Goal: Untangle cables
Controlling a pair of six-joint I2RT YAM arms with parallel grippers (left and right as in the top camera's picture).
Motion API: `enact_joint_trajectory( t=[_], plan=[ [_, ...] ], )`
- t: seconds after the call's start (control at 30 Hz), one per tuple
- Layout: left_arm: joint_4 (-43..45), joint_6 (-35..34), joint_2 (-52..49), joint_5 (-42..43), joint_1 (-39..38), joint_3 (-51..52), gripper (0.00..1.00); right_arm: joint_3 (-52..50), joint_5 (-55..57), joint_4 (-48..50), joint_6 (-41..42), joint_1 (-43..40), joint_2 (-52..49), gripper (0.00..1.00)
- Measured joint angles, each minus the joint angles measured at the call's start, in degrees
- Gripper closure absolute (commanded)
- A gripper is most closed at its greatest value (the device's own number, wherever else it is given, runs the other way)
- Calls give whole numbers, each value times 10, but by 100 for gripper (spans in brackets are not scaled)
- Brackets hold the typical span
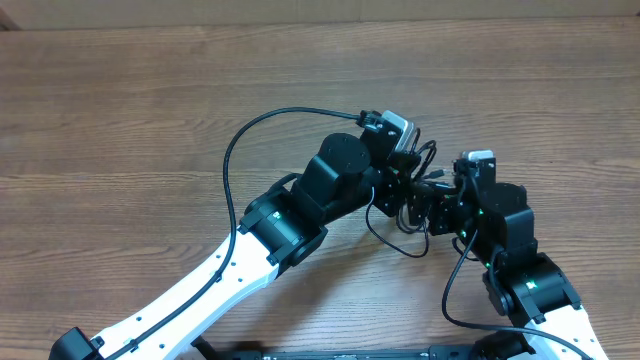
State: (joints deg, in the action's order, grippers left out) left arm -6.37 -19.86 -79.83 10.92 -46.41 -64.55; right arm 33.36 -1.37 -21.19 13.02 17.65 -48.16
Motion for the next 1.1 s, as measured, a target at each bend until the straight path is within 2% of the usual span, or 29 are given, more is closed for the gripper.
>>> enact_joint_trajectory(
  t=[0.3,0.6,0.73,0.83,0.87,0.93,1.03,1.1],
  plan=[
    [-3,82,0,92,0,0,96,0,116,-32,89,-1,-9,0],
    [-61,169,0,155,0,0,96,0,131,-62,148,-46,-19,0],
    [-61,181,0,161,0,0,96,0,114,-52,150,-52,-19,14],
    [-66,188,0,164,0,0,96,0,93,-39,147,-53,-19,32],
    [-69,190,0,165,0,0,96,0,92,-40,144,-53,-19,33],
    [-78,195,0,165,0,0,96,0,86,-41,141,-53,-19,33],
    [-99,201,0,163,0,0,96,0,85,-48,142,-53,-19,25],
    [-118,203,0,150,0,0,96,0,90,-54,144,-53,-19,24]
  ],
)
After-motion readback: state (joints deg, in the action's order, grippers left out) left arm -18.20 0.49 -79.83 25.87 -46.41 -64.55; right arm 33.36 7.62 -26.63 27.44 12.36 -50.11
